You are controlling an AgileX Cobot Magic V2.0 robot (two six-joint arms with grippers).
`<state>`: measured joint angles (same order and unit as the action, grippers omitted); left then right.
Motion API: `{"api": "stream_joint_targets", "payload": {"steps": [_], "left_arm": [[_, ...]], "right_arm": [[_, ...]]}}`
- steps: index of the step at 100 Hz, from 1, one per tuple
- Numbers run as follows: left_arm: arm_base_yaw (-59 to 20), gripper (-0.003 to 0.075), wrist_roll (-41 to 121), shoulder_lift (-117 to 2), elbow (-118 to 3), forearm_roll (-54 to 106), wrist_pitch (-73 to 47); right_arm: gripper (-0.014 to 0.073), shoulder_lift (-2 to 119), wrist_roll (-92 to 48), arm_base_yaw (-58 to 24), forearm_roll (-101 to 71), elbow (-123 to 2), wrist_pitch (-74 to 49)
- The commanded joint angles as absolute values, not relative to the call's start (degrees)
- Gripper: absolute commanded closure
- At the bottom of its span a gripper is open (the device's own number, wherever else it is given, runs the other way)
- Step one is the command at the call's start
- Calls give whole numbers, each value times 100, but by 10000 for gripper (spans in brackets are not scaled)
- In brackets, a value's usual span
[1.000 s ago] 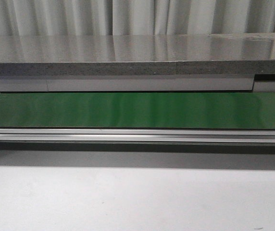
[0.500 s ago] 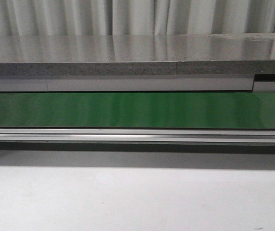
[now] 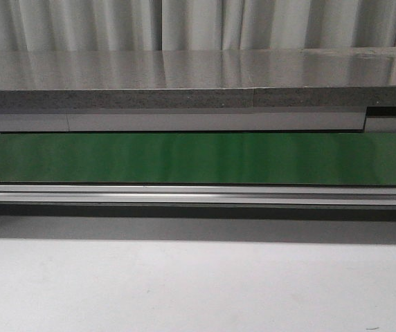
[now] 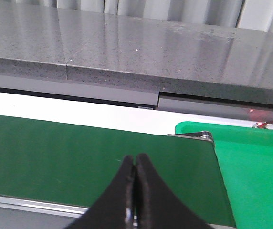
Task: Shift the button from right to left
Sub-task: 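Lower the button into the blue tray and open the left gripper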
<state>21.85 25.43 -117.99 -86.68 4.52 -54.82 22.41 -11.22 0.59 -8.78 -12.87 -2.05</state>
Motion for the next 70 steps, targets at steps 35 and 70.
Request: {"api": "stream_joint_targets", "payload": {"steps": [35, 70], "left_arm": [[2196, 239, 2549, -11130, -8813, 408, -5516], [2196, 740, 2498, -9574, -8813, 1118, -5385]], "right_arm": [[661, 2259, -1121, 55, -839, -1444, 251], [661, 2259, -1121, 55, -839, -1444, 251]]}}
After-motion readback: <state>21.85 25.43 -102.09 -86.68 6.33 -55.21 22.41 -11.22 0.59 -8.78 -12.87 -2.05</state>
